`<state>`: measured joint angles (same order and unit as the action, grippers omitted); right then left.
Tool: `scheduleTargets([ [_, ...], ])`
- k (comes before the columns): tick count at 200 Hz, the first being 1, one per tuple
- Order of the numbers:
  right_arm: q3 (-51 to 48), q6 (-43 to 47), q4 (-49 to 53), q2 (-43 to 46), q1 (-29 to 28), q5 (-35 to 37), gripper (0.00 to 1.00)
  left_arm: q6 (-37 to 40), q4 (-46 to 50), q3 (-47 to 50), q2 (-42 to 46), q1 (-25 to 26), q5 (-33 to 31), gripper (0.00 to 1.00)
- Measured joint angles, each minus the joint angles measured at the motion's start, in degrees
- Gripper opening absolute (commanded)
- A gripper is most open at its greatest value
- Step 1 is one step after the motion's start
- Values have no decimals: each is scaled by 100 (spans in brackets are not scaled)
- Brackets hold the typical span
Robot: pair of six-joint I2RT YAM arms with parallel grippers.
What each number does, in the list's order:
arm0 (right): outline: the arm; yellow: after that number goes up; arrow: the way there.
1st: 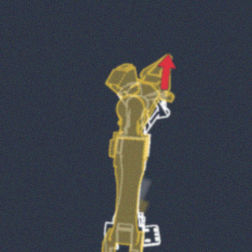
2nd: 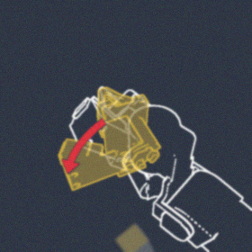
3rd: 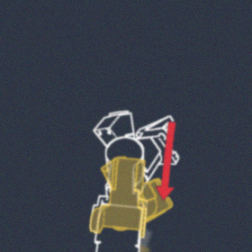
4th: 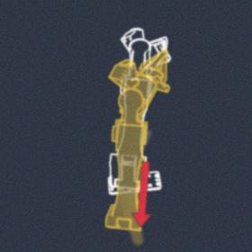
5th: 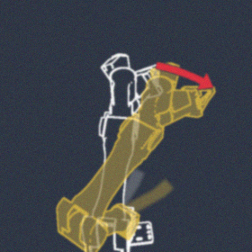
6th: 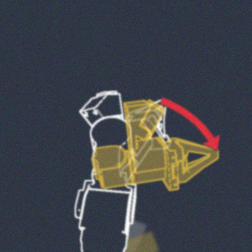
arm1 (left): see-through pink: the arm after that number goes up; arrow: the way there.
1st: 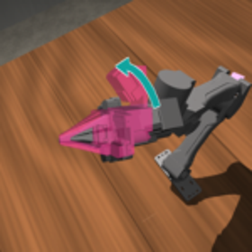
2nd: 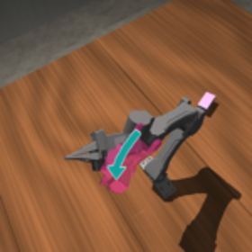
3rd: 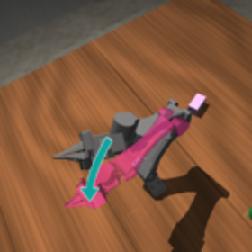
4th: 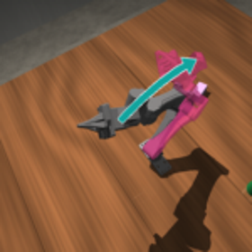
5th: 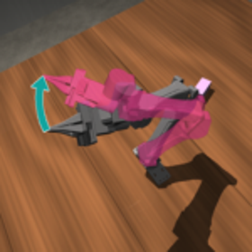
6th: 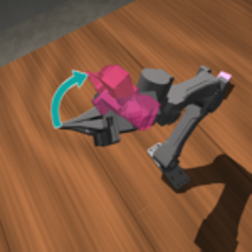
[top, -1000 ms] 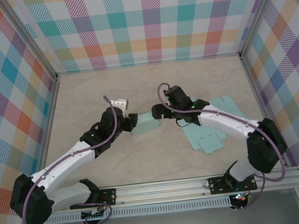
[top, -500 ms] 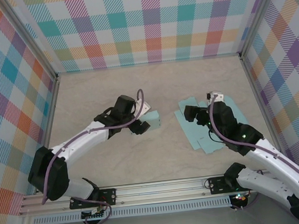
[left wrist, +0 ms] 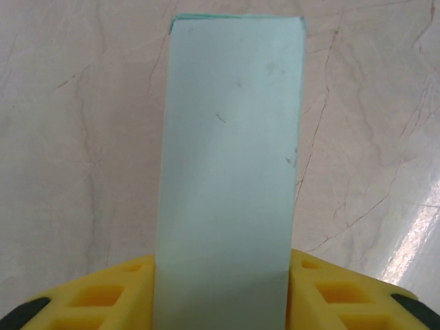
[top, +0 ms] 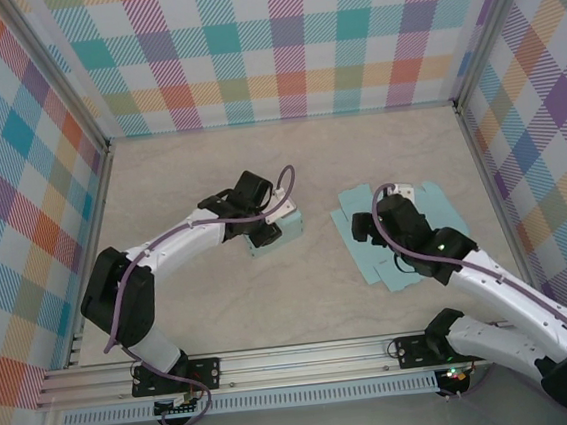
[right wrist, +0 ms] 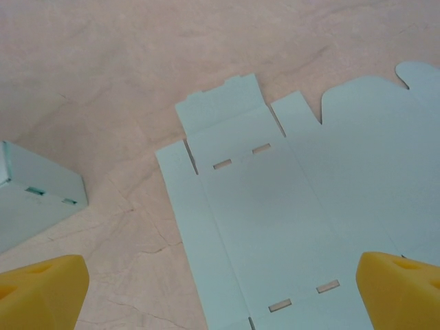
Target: Fold the paper box
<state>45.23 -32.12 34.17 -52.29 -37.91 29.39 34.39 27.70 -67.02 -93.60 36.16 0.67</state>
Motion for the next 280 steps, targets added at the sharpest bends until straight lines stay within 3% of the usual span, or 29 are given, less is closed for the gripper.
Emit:
scheduleTargets([
  [45,52,-20,33,-210,361,-153,100,57,-61,-4,0,0,-498,33],
  [79,52,-52,44,-297,1029,-577,100,179,-374,31,-57,0,-1572,33],
  [117,4,-114,44,-378,2063,-1158,100,581,-1458,208,-450,-94,-2697,33],
  [155,-437,-295,39,-363,2999,-1628,100,975,-2579,374,-848,-529,-3200,37],
  [195,-1196,-629,81,26,3705,-2203,100,1405,-3305,470,-1121,-708,-3285,43],
  [218,-1458,-813,214,378,3757,-2393,100,1628,-3530,678,-1132,-713,-3263,51],
  [280,-1950,-1145,544,809,3757,-2653,100,1600,-3289,1346,-903,-723,-3014,98],
])
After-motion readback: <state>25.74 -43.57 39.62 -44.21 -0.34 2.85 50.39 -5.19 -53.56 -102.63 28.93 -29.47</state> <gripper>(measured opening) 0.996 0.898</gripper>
